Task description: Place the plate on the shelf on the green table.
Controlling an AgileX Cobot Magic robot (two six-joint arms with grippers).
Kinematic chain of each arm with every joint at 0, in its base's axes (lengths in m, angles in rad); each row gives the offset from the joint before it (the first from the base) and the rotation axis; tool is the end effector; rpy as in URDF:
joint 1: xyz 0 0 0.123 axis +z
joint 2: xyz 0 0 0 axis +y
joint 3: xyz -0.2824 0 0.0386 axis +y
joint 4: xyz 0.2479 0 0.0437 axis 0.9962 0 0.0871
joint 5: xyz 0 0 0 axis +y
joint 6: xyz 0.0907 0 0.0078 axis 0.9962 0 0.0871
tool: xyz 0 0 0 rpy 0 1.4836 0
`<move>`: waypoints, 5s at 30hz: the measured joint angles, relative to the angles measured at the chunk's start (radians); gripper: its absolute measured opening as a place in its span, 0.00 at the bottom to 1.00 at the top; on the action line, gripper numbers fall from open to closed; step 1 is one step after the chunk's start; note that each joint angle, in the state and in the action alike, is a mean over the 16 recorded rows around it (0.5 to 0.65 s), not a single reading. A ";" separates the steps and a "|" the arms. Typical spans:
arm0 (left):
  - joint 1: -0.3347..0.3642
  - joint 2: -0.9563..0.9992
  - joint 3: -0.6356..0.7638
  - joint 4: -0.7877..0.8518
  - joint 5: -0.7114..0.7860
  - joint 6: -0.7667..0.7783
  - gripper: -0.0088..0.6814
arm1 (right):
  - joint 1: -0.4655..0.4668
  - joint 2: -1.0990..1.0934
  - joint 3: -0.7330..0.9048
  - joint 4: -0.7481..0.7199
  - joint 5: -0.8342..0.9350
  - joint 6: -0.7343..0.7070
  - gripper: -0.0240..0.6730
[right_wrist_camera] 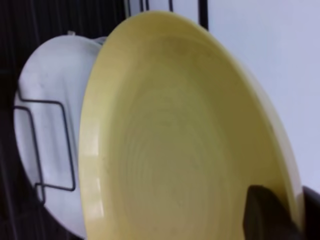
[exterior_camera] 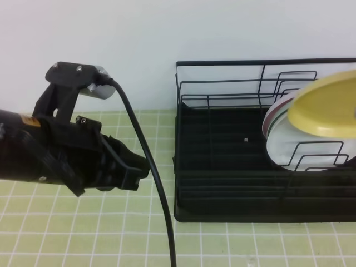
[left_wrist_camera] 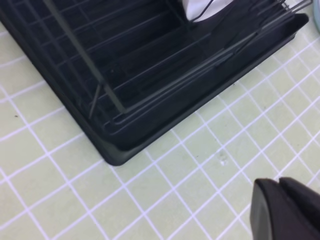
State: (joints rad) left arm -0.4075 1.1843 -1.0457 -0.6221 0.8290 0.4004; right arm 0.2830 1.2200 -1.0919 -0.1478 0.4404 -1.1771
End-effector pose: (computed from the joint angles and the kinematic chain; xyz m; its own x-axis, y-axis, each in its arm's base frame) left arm 0.2043 -0.1308 0.3505 -0.6752 0.2416 -0.6969 0.6057 0.7208 -0.3370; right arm 0.2621 0.0703 0.3713 0.1043 -0.9742 -0.2004 -0.4840 0.1263 -0.8659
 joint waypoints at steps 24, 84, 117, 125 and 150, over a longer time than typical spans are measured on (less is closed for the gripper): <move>0.000 -0.001 0.000 -0.018 -0.002 -0.005 0.01 | 0.000 0.138 0.001 0.050 -0.024 -0.021 0.14; 0.000 -0.009 0.089 0.007 -0.213 0.093 0.01 | -0.002 -0.666 0.371 0.294 -0.119 0.825 0.03; 0.000 -0.011 0.176 -0.083 -0.361 0.141 0.01 | -0.002 -1.104 0.722 0.338 0.028 0.847 0.03; 0.000 -0.019 0.176 -0.069 -0.362 0.137 0.01 | -0.002 -1.104 0.722 0.338 0.029 0.849 0.03; 0.033 -0.509 0.603 0.693 -0.741 -0.681 0.01 | -0.002 -1.104 0.722 0.338 0.032 0.849 0.03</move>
State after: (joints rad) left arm -0.3748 0.6749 -0.4427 0.0711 0.0879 -0.2804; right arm 0.2813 0.1162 -0.3699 0.1898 0.4720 -0.3276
